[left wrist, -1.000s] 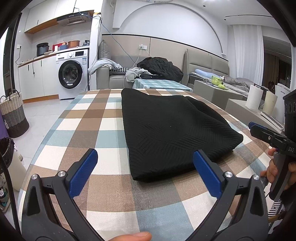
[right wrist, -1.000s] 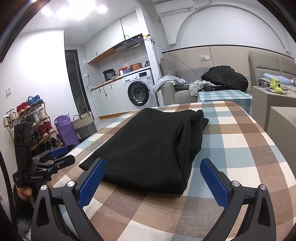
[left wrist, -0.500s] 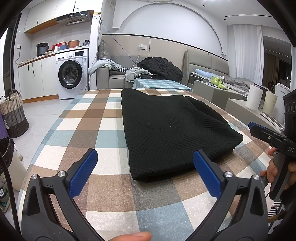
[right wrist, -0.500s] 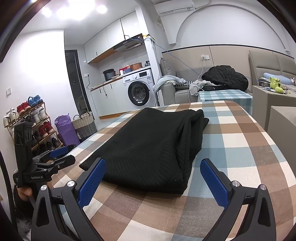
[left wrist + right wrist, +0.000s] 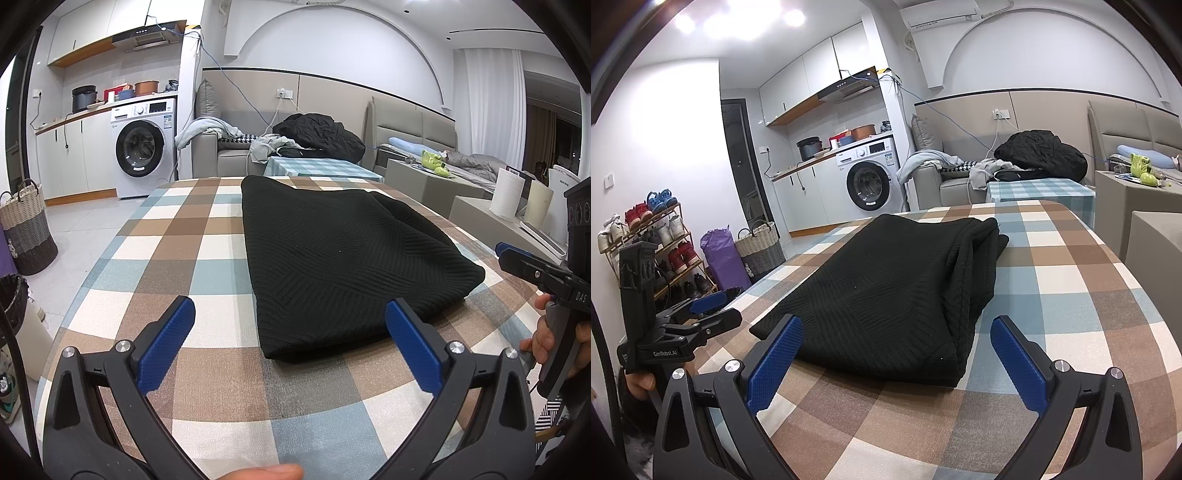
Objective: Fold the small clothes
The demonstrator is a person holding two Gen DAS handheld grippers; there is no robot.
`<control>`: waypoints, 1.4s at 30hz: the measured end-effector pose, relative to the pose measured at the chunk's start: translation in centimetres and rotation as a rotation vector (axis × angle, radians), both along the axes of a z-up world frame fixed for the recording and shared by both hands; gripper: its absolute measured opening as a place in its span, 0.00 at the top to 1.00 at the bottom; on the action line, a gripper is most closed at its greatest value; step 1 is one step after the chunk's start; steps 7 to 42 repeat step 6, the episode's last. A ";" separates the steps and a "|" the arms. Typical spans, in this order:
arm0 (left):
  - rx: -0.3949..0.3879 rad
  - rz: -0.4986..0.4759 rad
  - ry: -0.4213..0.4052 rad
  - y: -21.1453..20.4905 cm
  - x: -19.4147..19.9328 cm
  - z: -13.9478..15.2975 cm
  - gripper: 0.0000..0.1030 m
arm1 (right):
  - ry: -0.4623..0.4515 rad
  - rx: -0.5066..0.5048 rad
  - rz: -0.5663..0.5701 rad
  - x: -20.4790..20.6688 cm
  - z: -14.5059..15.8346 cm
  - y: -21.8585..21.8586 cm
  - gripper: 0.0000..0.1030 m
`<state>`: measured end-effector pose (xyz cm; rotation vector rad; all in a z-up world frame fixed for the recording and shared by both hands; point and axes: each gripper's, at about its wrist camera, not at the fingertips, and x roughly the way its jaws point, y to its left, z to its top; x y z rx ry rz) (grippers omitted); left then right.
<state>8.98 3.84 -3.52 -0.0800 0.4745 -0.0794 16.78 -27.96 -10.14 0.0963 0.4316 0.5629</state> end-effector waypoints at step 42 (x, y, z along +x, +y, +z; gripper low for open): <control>0.000 0.001 0.001 0.0 0.0 0.0 0.00 | 0.000 0.000 0.002 0.0 0.0 0.0 0.00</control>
